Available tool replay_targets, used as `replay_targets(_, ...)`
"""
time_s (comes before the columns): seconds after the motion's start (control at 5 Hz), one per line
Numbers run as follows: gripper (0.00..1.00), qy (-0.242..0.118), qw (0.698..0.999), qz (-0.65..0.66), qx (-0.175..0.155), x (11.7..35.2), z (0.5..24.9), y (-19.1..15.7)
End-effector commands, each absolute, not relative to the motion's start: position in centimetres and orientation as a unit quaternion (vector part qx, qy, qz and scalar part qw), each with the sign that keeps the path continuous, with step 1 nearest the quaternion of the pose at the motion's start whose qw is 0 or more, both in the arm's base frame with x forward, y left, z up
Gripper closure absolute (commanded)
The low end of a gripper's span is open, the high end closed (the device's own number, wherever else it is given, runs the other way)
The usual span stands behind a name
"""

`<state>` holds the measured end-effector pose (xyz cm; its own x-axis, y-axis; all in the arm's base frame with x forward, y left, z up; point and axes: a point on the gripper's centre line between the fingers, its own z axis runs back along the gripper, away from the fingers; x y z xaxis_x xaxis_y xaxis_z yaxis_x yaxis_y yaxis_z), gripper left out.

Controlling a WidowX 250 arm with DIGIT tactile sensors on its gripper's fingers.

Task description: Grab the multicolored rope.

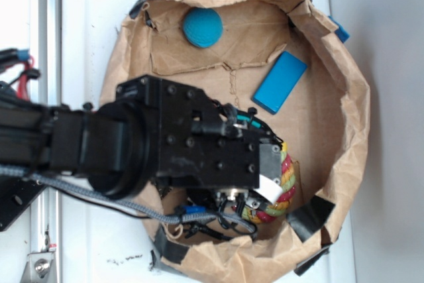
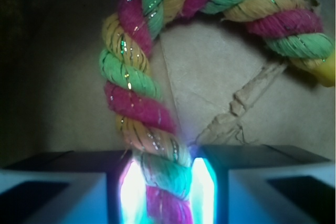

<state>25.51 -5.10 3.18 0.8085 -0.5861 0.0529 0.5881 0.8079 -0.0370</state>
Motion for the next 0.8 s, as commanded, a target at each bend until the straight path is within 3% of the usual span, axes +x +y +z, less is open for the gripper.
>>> replay_targets(0.0,1.0,-0.08,0.971,-0.224,-0.015,25.5,9.5,-3.1)
replay_targets(0.2,1.0,-0.112,0.98,-0.162,-0.017,24.9,13.3,-1.4)
replay_targets(0.6,1.0,-0.094,0.992,-0.066,0.06,24.6,14.9,-0.7)
